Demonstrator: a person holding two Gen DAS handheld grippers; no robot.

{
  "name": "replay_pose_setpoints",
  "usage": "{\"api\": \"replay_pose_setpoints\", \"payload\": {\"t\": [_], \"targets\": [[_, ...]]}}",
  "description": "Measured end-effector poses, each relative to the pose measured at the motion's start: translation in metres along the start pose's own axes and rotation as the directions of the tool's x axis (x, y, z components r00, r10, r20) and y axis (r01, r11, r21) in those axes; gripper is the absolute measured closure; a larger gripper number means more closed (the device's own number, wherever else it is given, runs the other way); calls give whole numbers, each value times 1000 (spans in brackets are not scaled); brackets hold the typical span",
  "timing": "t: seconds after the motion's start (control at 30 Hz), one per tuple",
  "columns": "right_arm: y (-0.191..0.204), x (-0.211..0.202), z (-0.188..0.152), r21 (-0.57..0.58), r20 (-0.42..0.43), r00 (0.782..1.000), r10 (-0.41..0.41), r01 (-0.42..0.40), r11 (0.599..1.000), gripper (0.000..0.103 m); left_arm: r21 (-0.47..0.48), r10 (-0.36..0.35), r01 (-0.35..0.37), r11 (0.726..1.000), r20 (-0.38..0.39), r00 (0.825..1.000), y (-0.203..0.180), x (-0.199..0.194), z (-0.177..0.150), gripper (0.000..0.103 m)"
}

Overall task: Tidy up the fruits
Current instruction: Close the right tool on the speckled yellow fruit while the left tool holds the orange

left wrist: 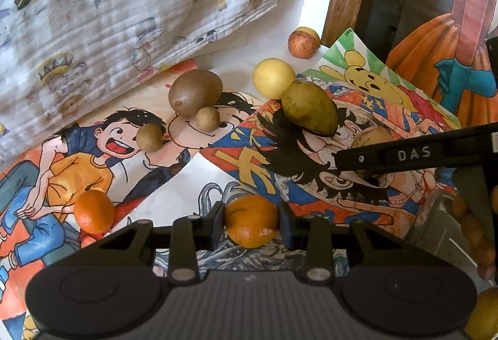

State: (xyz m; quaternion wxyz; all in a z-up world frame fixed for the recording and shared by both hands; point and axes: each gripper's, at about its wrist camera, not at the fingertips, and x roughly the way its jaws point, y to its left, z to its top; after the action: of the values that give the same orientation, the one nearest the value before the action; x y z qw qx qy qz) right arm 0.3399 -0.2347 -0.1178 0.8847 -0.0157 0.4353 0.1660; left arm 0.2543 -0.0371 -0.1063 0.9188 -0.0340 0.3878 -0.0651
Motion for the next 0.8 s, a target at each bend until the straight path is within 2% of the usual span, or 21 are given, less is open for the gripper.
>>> {"api": "replay_pose_setpoints", "payload": {"t": [0.13, 0.23, 0.33, 0.53, 0.6, 0.8], "targets": [[-2, 6, 0, -7, -6, 1000, -17, 17, 1000, 20, -1, 1, -1, 1000, -1, 1000, 0, 0, 0, 63], [-2, 9, -1, -18, -10, 1000, -26, 26, 1000, 25, -2, 1, -1, 1000, -1, 1000, 0, 0, 0, 63], [-2, 9, 0, -24, -6, 999, -34, 34, 999, 35, -2, 1, -1, 1000, -2, 1000, 0, 1, 0, 63], [-1, 11, 1, -53, 3, 998, -56, 56, 997, 43, -3, 0, 0, 1000, -2, 1000, 0, 1, 0, 63], [1, 11, 0, -69, 11, 998, -61, 61, 996, 50, -4, 0, 0, 1000, -2, 1000, 0, 1, 0, 63], [1, 9, 1, -68, 17, 998, -59, 60, 996, 52, -8, 1, -1, 1000, 1, 1000, 2, -1, 0, 63]]}}
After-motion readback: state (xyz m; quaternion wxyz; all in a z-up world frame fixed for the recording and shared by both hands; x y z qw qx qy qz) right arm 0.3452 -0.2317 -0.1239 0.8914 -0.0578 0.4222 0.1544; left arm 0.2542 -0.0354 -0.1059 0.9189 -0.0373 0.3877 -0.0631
